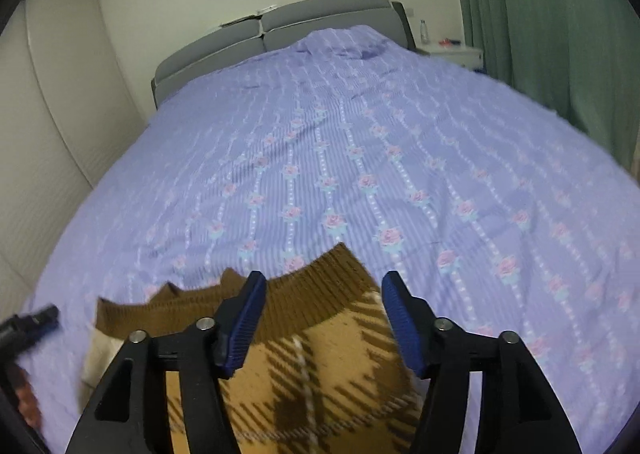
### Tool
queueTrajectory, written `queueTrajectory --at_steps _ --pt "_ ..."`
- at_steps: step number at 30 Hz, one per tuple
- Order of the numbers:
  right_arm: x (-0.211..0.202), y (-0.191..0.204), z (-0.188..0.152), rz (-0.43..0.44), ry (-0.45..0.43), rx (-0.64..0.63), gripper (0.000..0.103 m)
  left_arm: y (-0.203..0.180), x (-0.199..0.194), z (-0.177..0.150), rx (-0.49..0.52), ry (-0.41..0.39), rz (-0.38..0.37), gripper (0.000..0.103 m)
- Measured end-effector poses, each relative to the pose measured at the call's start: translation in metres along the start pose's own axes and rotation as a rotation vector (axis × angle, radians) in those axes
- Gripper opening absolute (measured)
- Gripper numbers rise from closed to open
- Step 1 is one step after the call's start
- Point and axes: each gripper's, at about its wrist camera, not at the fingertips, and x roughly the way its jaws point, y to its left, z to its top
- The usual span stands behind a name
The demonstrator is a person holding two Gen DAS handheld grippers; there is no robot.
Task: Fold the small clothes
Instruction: 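Lift the hem with both grippers and fold it up toward the collar, then press the folded hem edge with the left gripper and release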
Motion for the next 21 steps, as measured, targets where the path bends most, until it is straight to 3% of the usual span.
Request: queueTrajectory --at_steps 2,5,15,16,18,19,20,21 --pt "-0.003 0.002 -0.004 -0.037 -0.009 -0.052 0.062 0.0 0.016 -0.004 0.053 0.058 0.013 0.072" --pt "0.005 0.004 -0.009 -0.101 0.003 -0.124 0.062 0.001 0.04 -0.003 0.054 0.119 -0.03 0.072" --pt "0.067 -0.016 -0.006 -0.06 0.2 -0.086 0.06 0.004 0.09 -0.003 -0.007 0.192 -0.026 0.067" --pt "0.071 -0.017 -0.006 -0.068 0.216 -0.088 0.059 0.004 0.094 0.0 -0.016 0.196 -0.027 0.064" --pt "0.078 -0.018 -0.007 -0.058 0.237 -0.073 0.039 0.005 0.092 -0.002 -0.026 0.187 -0.034 0.053" --pt "0.081 -0.018 -0.008 -0.049 0.244 -0.064 0.038 0.004 0.088 -0.002 -0.024 0.17 -0.03 0.039" --pt "0.081 -0.019 -0.009 -0.05 0.24 -0.053 0.032 0.004 0.084 -0.002 -0.024 0.154 -0.022 0.026" --pt "0.078 -0.02 -0.009 -0.058 0.217 -0.049 0.021 0.004 0.075 -0.004 -0.025 0.12 -0.022 0.019"
